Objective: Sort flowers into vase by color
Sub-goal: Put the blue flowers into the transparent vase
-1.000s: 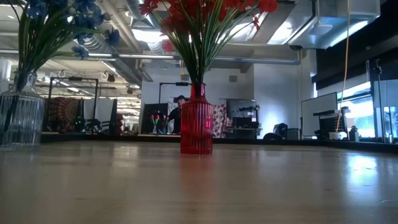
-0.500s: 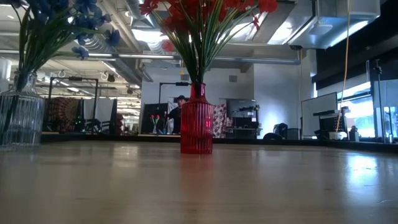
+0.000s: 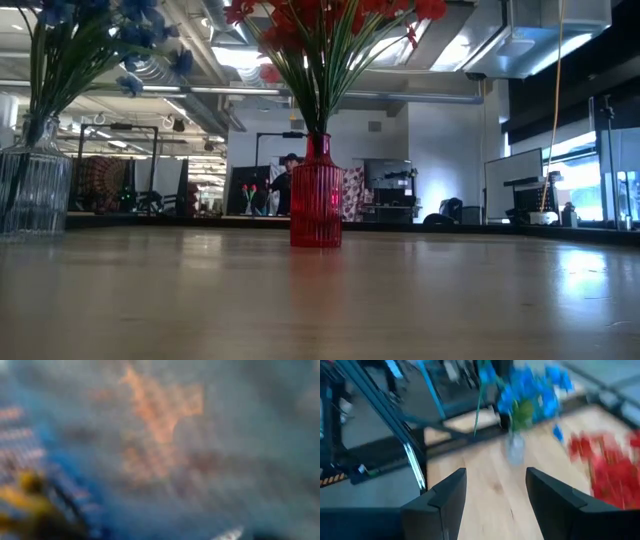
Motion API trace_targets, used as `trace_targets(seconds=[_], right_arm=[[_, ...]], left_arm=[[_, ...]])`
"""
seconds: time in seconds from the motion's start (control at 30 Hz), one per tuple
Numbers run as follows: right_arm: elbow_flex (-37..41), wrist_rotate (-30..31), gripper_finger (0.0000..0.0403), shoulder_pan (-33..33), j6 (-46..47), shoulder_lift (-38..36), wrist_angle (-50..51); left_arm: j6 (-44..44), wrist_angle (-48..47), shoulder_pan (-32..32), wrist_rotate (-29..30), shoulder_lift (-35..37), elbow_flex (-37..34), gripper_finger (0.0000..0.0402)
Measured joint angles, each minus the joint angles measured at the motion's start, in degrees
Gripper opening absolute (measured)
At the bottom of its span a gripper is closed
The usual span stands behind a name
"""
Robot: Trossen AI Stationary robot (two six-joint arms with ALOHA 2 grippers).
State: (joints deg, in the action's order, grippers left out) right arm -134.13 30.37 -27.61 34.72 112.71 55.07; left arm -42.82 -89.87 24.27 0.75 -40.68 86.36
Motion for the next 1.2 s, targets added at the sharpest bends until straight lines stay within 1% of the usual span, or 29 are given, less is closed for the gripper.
trace_targets(seconds=[0.1,0.17,0.23,0.3,0.33,0.37,0.43,0.53,0.6,0.67,0.8,0.87,0.97,1.07,1.13,1.2], right_arm=[[0.00,0.04,0.0204,1.29,-7.92,0.00,-9.62],[0.00,-0.27,0.0204,2.41,-12.64,0.00,-18.31],[-0.13,-2.64,0.0204,4.15,-16.29,0.70,-27.77],[-0.13,-6.26,0.0204,5.91,-18.75,1.78,-34.22],[-0.13,-7.82,0.0204,6.73,-19.52,2.59,-37.78],[-0.08,-8.68,0.0204,7.33,-20.29,3.18,-39.30],[0.02,-8.49,0.0204,8.07,-21.93,4.53,-41.62],[0.00,-6.15,0.0204,8.78,-23.21,5.68,-41.58],[-0.02,-5.13,0.0204,9.52,-23.25,6.75,-42.04],[0.00,-4.11,0.0204,10.43,-23.25,7.70,-41.52],[0.00,-3.96,0.0204,12.42,-23.18,8.89,-41.60],[0.00,-4.38,0.0204,13.25,-22.96,9.18,-41.64],[0.00,-8.05,0.0200,14.09,-22.88,9.22,-41.68],[0.00,-10.08,0.0178,14.31,-22.35,9.29,-41.62],[0.00,-11.11,0.0157,14.24,-22.34,9.29,-41.59],[0.00,-12.43,0.0131,14.26,-22.33,9.29,-41.34]], left_arm=[[-1.46,2.22,0.00,-2.75,-3.45,2.71,0.0002],[0.36,5.77,0.04,-3.41,-6.16,4.37,0.0002],[3.95,10.06,0.04,-3.39,-9.29,6.43,0.0002],[7.45,12.70,0.04,-3.25,-12.52,9.11,0.0002],[9.17,13.60,0.04,-2.85,-14.14,10.65,0.0002],[10.60,14.20,0.04,-1.94,-15.72,12.32,0.0002],[12.51,14.25,0.04,2.13,-18.63,15.49,0.0002],[13.22,14.23,0.01,9.32,-21.58,18.80,0.0002],[13.43,14.35,0.00,12.77,-23.09,19.87,0.0002],[13.45,15.46,0.00,14.86,-24.30,19.94,0.0003],[13.55,20.11,0.00,15.07,-26.32,19.94,0.0010],[13.60,20.80,0.00,15.17,-26.73,19.94,0.0012],[13.58,21.60,0.02,15.74,-27.11,19.94,0.0013],[13.58,22.58,0.04,18.21,-27.24,19.92,0.0014],[13.58,24.28,0.00,19.64,-27.06,19.94,0.0014],[14.04,25.26,0.00,19.85,-26.86,19.94,0.0015]])
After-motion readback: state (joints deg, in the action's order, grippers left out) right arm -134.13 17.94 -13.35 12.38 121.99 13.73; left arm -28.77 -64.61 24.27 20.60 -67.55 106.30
